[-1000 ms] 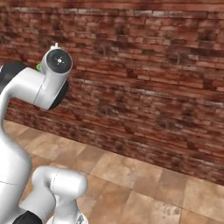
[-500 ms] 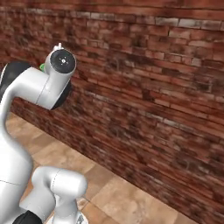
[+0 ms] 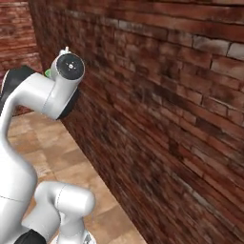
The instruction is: There is a tray on the dining counter. Grab the cup, mug, and pitcher and place them on the tray. The pitcher may be placed next to the tray if it cannot fit the tray.
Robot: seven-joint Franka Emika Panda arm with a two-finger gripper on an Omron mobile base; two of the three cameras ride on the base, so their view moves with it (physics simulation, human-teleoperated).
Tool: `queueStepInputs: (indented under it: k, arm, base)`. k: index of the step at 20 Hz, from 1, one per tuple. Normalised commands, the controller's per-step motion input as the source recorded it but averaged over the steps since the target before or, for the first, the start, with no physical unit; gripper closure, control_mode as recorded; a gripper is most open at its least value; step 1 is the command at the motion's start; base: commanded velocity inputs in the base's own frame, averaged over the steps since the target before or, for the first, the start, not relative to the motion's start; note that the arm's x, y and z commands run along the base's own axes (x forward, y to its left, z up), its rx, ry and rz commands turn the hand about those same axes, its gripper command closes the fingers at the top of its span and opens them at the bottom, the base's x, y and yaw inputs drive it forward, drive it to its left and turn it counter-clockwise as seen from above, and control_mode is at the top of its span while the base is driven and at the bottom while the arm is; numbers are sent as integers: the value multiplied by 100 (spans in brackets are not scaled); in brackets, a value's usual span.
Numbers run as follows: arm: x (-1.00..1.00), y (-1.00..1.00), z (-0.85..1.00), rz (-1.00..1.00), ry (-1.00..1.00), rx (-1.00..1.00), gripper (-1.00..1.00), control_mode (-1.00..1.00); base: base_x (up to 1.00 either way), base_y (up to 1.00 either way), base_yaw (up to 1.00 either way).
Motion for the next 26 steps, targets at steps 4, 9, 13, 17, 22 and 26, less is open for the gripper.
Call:
queueStepInputs:
  k: [4, 9, 13, 17, 22, 26]
  arm:
    - [0, 0, 0, 0, 0, 0, 100, 100]
    - [0, 0, 0, 0, 0, 0, 100, 100]
    - [0, 0, 0, 0, 0, 0, 100, 100]
    - [0, 0, 0, 0, 0, 0, 100, 100]
    - [0, 0, 0, 0, 0, 0, 100, 100]
    - [0, 0, 0, 0, 0, 0, 100, 100]
  base:
    - [99, -36, 64]
    - [100, -36, 62]
    - [97, -63, 45]
    - [100, -65, 38]
    - [100, -60, 34]
    - [100, -45, 47]
